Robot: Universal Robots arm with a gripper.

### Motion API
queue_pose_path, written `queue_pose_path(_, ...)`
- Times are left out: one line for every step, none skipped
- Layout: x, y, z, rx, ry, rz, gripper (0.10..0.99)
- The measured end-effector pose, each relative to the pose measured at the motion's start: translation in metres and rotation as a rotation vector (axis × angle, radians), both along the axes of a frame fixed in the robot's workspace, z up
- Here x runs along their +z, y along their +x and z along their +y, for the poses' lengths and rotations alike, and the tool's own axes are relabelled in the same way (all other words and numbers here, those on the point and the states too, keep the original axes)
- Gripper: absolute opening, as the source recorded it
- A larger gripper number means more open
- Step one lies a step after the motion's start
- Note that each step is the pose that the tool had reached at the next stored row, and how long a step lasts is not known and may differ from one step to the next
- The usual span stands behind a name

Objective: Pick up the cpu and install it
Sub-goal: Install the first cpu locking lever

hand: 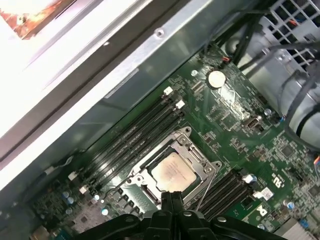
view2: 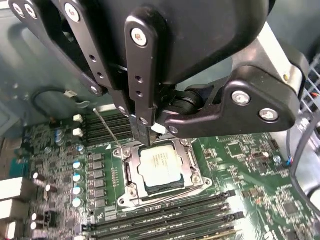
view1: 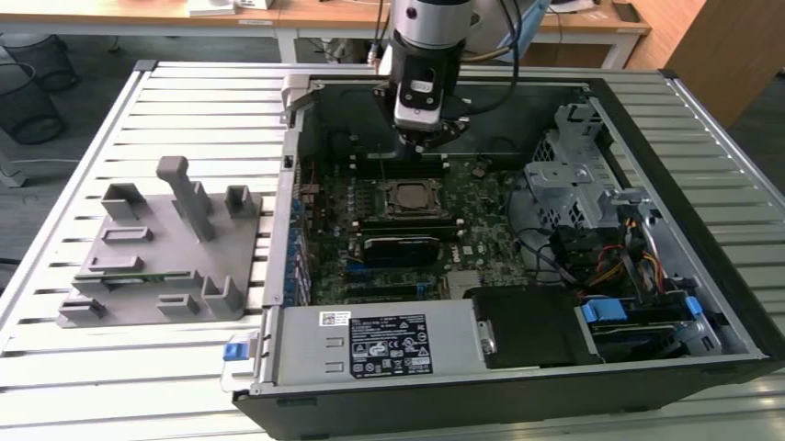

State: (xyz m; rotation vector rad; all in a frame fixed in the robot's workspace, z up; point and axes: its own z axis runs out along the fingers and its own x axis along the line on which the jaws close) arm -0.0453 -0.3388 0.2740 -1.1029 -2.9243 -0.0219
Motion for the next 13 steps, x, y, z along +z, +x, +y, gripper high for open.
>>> queue_pose_path(-0.0001, 0.0000, 0.0000, 0.016, 0.000, 0.0000, 0.106)
queue_pose_path(-0.0002, 0.0000, 0.0000, 0.033, 0.000, 0.0000, 0.106)
queue_pose_path(-0.0002, 0.0000, 0.0000, 0.052, 0.000, 0.0001, 0.106)
queue_pose_path(-0.0003, 0.0000, 0.0000, 0.069, 0.000, 0.0000, 0.106)
queue_pose_path(-0.0003, 0.0000, 0.0000, 0.087, 0.000, 0.0001, 0.106)
queue_pose_path(-0.0004, 0.0000, 0.0000, 0.104, 0.000, 0.0000, 0.106)
queue_pose_path(-0.0004, 0.0000, 0.0000, 0.122, 0.000, 0.0001, 0.106)
queue_pose_path(-0.0005, 0.0000, 0.0000, 0.137, 0.000, 0.0001, 0.106)
queue_pose_path(-0.0005, 0.0000, 0.0000, 0.153, 0.000, 0.0000, 0.106)
queue_pose_path(-0.0005, 0.0000, 0.0000, 0.168, 0.000, 0.0000, 0.106)
queue_pose_path(-0.0006, 0.0000, 0.0000, 0.181, -0.001, 0.0001, 0.106)
queue_pose_path(-0.0007, -0.0003, 0.0000, 0.191, -0.002, 0.0001, 0.106)
queue_pose_path(-0.0007, -0.0008, 0.0000, 0.198, -0.004, 0.0002, 0.106)
